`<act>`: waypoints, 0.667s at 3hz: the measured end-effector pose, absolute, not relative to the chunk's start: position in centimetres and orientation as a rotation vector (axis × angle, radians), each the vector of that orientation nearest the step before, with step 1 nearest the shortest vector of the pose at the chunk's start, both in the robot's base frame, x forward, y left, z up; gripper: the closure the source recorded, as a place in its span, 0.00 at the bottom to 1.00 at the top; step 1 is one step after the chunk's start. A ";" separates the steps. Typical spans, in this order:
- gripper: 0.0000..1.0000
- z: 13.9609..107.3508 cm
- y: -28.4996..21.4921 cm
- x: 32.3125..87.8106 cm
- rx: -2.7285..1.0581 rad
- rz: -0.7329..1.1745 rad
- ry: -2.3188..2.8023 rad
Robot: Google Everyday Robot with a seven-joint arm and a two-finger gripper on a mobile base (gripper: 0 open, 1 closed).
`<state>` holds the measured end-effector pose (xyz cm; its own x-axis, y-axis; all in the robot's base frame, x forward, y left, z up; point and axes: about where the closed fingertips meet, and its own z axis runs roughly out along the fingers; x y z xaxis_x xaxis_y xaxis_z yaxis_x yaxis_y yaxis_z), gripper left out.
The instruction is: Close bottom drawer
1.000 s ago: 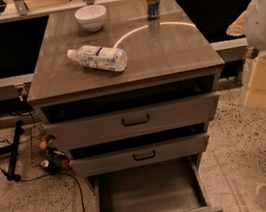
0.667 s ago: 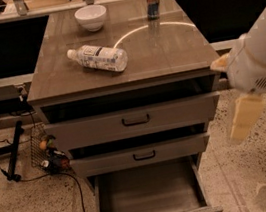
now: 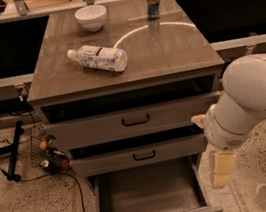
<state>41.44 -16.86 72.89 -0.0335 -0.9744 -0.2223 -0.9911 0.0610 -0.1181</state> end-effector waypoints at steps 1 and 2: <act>0.00 72.2 -16.7 41.4 -1.998 0.105 2.096; 0.00 65.3 -15.5 41.1 -2.006 0.156 2.096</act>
Offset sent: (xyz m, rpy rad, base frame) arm -0.0082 0.0357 -0.2120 0.0614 0.0911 0.0215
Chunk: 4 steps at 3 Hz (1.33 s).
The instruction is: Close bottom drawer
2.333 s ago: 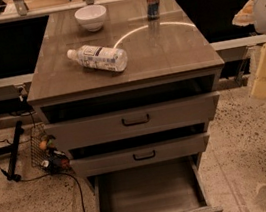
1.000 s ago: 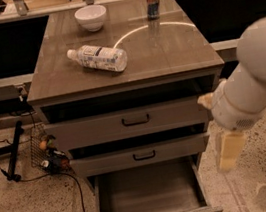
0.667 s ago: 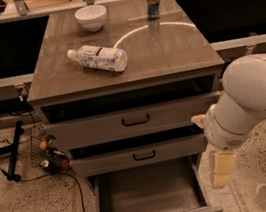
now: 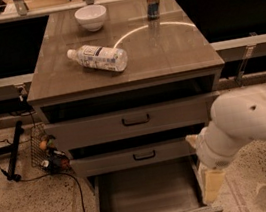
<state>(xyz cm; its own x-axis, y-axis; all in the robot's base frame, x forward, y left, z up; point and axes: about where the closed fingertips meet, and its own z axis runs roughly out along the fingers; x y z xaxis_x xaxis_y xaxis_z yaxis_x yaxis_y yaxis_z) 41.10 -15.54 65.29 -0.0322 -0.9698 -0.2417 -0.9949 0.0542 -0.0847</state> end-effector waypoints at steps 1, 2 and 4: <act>0.00 53.1 -13.9 41.2 -2.042 0.225 2.102; 0.00 47.2 -13.3 41.6 -2.049 0.239 2.094; 0.00 37.3 -14.4 43.0 -2.023 0.171 2.071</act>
Offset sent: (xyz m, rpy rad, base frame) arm 0.0112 0.0300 -0.2527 0.0236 0.0616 0.0360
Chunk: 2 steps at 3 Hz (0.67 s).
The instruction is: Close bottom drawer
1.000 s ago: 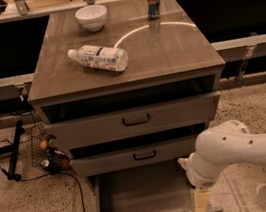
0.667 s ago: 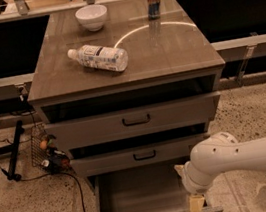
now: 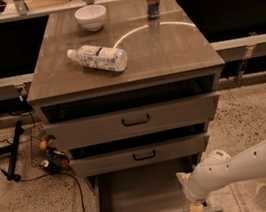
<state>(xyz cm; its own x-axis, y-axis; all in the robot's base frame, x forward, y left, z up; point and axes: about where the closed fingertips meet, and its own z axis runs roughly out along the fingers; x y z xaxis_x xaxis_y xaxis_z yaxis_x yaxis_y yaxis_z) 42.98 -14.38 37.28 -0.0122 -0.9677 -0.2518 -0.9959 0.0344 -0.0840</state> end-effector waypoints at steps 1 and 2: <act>0.00 32.7 -14.4 44.9 -1.971 0.172 2.076; 0.00 27.4 -15.5 46.9 -1.919 0.162 2.106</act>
Offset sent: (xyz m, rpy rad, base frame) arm 0.0532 -0.0108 -0.1438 0.0410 -0.0399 -0.1099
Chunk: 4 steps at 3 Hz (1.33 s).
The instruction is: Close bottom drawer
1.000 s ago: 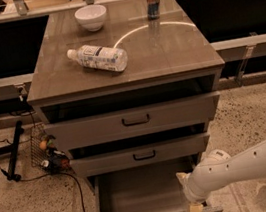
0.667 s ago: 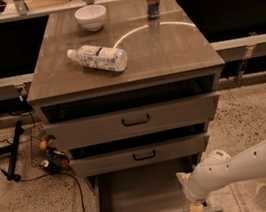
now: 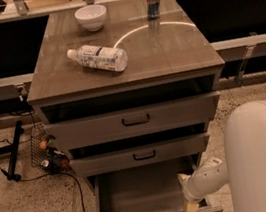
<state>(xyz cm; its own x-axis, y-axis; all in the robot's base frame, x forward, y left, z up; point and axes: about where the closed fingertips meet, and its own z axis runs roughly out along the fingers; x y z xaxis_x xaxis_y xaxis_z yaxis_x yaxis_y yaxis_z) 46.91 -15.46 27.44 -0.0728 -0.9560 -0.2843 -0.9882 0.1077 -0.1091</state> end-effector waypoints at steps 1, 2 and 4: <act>0.00 24.9 -16.3 47.7 -1.905 0.146 2.117; 0.00 21.4 -16.4 47.4 -1.911 0.163 2.114; 0.18 18.6 -15.5 46.8 -1.922 0.195 2.078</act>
Offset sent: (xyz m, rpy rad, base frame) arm 0.0071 -0.0156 -0.0860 -0.0025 0.0061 -0.0162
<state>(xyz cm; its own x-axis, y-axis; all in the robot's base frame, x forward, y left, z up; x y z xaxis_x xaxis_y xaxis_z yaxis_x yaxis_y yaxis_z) 46.85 -15.50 18.55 -0.0578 -0.9489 -0.3103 -0.9900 0.0945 -0.1047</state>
